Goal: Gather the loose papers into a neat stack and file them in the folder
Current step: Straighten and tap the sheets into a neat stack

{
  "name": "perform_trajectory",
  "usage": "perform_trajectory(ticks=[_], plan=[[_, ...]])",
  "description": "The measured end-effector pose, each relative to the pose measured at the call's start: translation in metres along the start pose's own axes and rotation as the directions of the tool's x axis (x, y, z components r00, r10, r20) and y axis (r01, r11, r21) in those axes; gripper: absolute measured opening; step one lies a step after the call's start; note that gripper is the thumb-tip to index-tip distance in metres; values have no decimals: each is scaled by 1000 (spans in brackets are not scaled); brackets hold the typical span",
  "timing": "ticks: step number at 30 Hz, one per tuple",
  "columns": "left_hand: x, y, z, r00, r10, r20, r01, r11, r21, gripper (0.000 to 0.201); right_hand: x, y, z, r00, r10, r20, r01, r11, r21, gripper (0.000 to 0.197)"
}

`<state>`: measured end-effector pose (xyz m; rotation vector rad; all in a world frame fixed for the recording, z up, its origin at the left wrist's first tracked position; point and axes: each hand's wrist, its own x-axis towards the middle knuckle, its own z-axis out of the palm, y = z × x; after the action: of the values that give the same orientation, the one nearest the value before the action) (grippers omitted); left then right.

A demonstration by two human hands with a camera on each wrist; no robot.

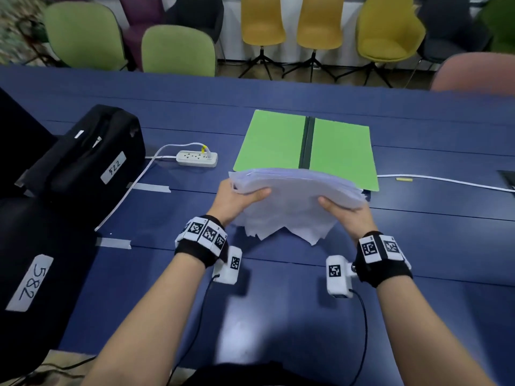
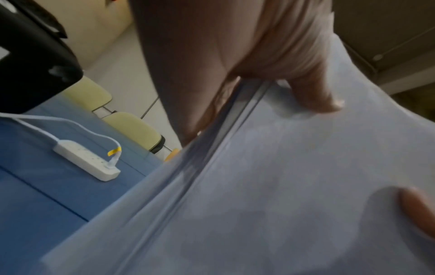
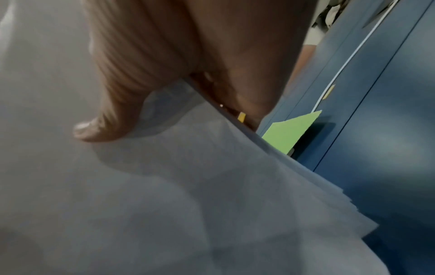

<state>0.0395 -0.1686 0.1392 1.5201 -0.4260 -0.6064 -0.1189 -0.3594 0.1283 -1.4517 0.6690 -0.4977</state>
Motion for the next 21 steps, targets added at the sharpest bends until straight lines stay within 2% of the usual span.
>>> perform_trajectory(ticks=[2, 3, 4, 6, 7, 9, 11, 14, 15, 16, 17, 18, 19, 20, 21], plan=[[1, 4, 4, 996, -1, -92, -6, 997, -77, 53, 2, 0, -2, 1000, 6, 7, -7, 999, 35, 57], [2, 6, 8, 994, -3, -112, -7, 996, -90, 57, 4, 1, 0, 1000, 15, 7, -15, 999, 49, 59], [1, 7, 14, 994, -6, -111, -3, 997, -81, 55, 5, 1, 3, 1000, 21, 9, -22, 998, 61, 52], [-1, 10, 30, 996, -16, -92, 11, 999, -53, 44, 7, -4, 14, 999, -15, -31, 17, 999, 50, 20], [-2, 13, 38, 994, -8, -105, 2, 998, -61, 36, 7, -9, 20, 995, -57, -80, 59, 998, 21, 16], [-4, 25, 48, 986, 51, -158, -63, 995, -72, 27, 7, -22, 25, 981, -128, -148, 128, 992, -10, 23], [-5, 41, 49, 974, 151, -169, -163, 985, -63, 22, 7, -35, 22, 961, -208, -180, 217, 976, 32, 24], [-6, 47, 46, 956, 258, -139, -266, 963, -45, 28, 2, -42, 17, 936, -285, -208, 305, 949, 73, 23], [-6, 43, 47, 956, 253, -151, -259, 966, -22, 24, 1, -38, 17, 947, -263, -185, 276, 960, 48, 20], [-3, 35, 48, 958, 220, -184, -221, 975, 13, 31, 1, -34, 19, 966, -209, -150, 214, 977, 17, 13], [0, 24, 50, 959, 191, -210, -182, 981, 65, 52, 1, -28, 21, 983, -142, -118, 141, 990, -12, 8], [2, 13, 53, 964, 151, -218, -136, 987, 83, 71, 1, -22, 21, 993, -74, -96, 72, 997, -28, 12], [1, 7, 54, 965, 113, -236, -102, 993, 58, 80, 2, -18, 21, 996, -27, -84, 24, 999, -25, 18], [3, 2, 54, 957, 90, -275, -89, 996, 18, 80, 3, -19, 22, 996, -1, -94, 0, 1000, -12, 28], [3, 2, 54, 943, 81, -323, -91, 996, -16, 72, 5, -21, 23, 992, 1, -126, -2, 1000, -5, 43]])
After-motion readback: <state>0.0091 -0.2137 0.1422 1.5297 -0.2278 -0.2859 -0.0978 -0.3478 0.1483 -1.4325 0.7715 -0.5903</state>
